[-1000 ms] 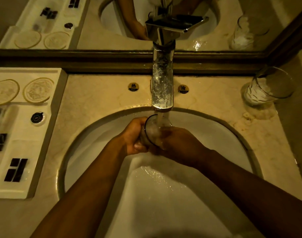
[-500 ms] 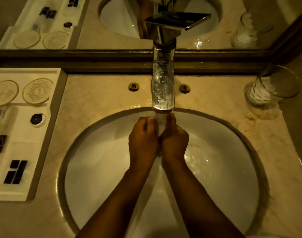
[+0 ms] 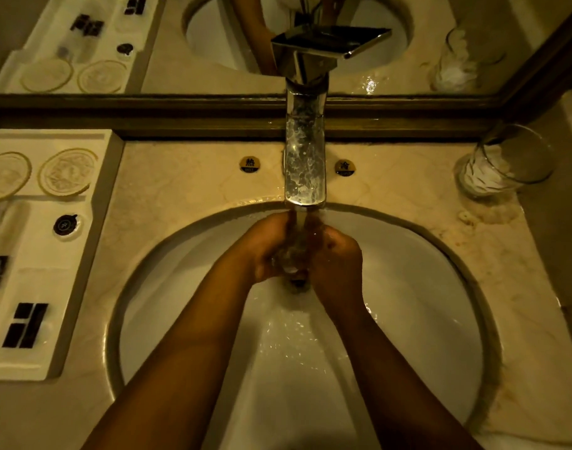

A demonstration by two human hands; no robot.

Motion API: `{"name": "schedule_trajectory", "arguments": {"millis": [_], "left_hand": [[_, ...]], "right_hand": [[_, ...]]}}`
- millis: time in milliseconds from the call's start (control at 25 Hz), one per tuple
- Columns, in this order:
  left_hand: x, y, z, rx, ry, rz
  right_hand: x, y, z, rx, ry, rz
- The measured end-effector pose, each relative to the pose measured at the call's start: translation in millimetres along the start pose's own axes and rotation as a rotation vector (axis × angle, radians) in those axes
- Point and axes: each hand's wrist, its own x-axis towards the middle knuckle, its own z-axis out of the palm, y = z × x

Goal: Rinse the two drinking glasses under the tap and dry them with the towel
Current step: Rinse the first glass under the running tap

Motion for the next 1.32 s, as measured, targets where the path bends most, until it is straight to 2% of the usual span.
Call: {"name": "schedule_trajectory", "arguments": {"millis": [40, 120, 240, 360, 440, 560, 680, 760, 840, 880, 960, 1040, 1120, 1160, 1200, 1240, 1320], "left_hand": [[0.7, 0.1, -5.9, -0.102, -0.051, -0.056], [10.2, -11.6, -15.6, -0.269, -0.013, -0.067], [21.7, -41.2, -16.9, -0.518, 0.129, 0.022], [25.0, -63.0, -17.8, -0.741, 0.08, 0.119], [18.4, -68.6, -14.8, -0.711, 0.02, 0.115], [9.7, -65.6, -10.9, -0.548, 0.048, 0.096], [4.5, -52.7, -16.8, -0.32, 0.01, -0.03], [4.0, -43.1, -22.0, -0.153, -0.031, -0.069], [7.5, -33.9, -20.3, -0.108, -0.011, 0.032], [10.9, -31.2, -17.0, -0.147, 0.024, 0.11], [17.9, -33.2, -11.4, -0.254, 0.1, 0.252], [19.4, -39.5, -8.4, -0.344, 0.149, 0.307], [21.4, -46.7, -12.2, -0.285, 0.203, 0.358], [21.0, -46.5, -14.9, -0.223, 0.228, 0.407], [18.9, -43.8, -17.2, -0.179, 0.248, 0.438], [18.2, -40.1, -19.8, -0.148, 0.252, 0.431], [18.0, -33.5, -24.7, -0.112, 0.173, 0.341]], "right_hand": [[-1.3, 0.4, -2.9, -0.088, -0.082, -0.097], [-1.1, 2.8, -5.6, -0.246, -0.236, -0.245], [1.9, 4.8, -2.6, -0.414, -0.336, -0.383], [-0.1, -1.4, 3.7, -0.671, -0.49, -0.475], [-0.5, -4.9, 1.1, -0.779, -0.543, -0.538], [2.9, -6.8, -12.5, -0.967, -0.708, -0.631], [9.0, -5.0, -31.7, -1.119, -0.893, -0.758], [16.6, 5.7, -42.2, -1.168, -0.885, -0.894], [12.3, 8.1, -41.3, -1.118, -0.739, -0.842], [8.5, 7.4, -35.8, -1.022, -0.663, -0.753], [-6.4, 1.1, -19.6, -0.729, -0.646, -0.445], [-14.5, -7.6, -6.9, -0.291, -0.643, -0.112], [-14.4, -11.8, -1.4, 0.265, -0.585, 0.237], [-15.3, -12.5, 0.4, 0.468, -0.565, 0.365], [-17.0, -11.4, 0.1, 0.508, -0.559, 0.409], [-19.9, -11.1, -0.6, 0.347, -0.553, 0.332], [-23.2, 3.7, -1.8, -0.415, -0.597, -0.129]]}}
